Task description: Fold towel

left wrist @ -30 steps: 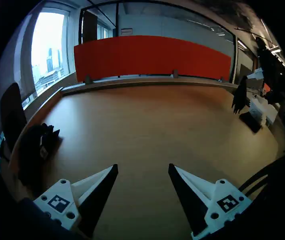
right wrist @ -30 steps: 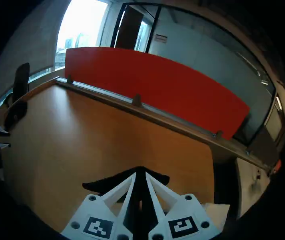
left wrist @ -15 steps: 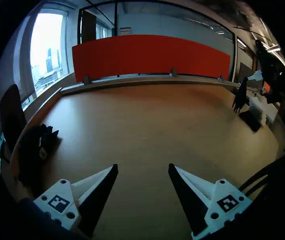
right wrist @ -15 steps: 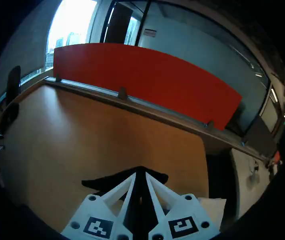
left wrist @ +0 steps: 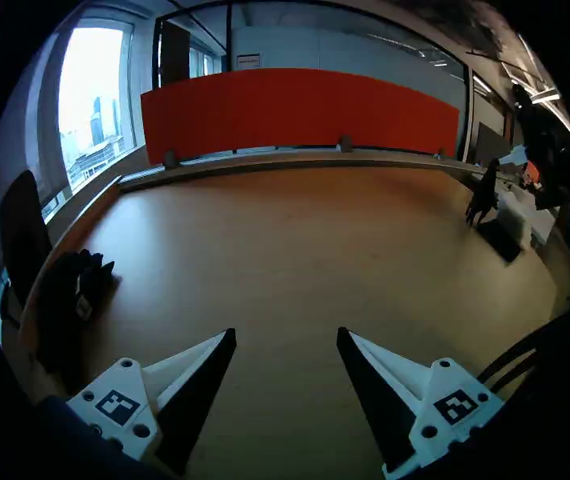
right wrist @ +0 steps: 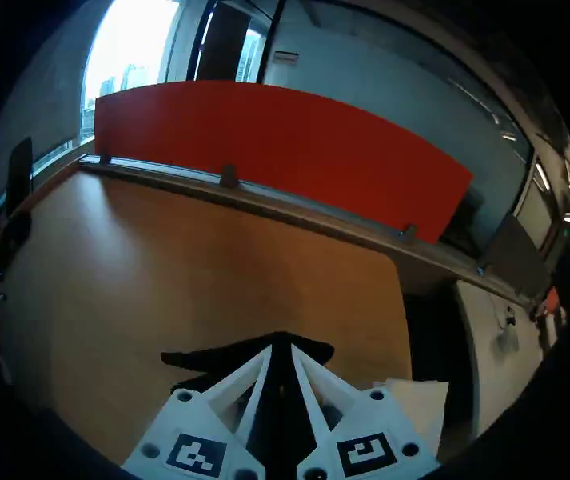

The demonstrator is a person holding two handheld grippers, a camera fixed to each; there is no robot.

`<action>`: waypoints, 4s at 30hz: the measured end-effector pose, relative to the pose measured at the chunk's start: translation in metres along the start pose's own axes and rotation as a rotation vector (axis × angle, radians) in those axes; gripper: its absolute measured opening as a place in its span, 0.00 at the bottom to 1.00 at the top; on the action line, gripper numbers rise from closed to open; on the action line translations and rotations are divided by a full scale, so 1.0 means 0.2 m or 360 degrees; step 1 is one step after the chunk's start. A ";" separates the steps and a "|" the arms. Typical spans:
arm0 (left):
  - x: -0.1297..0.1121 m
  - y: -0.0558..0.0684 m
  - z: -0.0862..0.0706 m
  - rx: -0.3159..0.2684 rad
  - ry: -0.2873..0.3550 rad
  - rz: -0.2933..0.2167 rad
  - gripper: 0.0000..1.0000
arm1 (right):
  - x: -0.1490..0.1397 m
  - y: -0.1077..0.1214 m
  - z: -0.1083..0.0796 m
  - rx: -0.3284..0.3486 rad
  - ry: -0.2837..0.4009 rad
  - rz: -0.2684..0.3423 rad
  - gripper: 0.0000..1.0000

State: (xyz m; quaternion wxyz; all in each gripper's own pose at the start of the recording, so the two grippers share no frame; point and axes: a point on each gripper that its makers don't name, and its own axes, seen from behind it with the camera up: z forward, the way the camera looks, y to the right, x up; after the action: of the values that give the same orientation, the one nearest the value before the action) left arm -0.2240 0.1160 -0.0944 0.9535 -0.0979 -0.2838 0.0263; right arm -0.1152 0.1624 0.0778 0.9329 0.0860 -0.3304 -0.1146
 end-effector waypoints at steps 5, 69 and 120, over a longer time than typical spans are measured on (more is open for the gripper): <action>0.01 0.02 0.00 -0.0012 0.0001 0.0010 0.94 | -0.06 0.03 -0.05 -0.0010 -0.0007 0.0030 0.01; 0.02 0.02 -0.01 -0.0019 -0.0031 0.0093 0.94 | -1.13 0.26 -0.23 -0.0232 -0.0450 0.0371 0.01; 0.01 0.02 -0.01 -0.0006 -0.0054 0.0113 0.94 | -1.43 0.26 -0.13 -0.0314 -0.0715 0.0485 0.03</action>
State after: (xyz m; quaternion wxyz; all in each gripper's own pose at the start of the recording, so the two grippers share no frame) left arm -0.2220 0.1207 -0.0957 0.9468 -0.1092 -0.2964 0.0612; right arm -0.3063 0.2923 -0.0993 0.8466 -0.0834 -0.5252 -0.0207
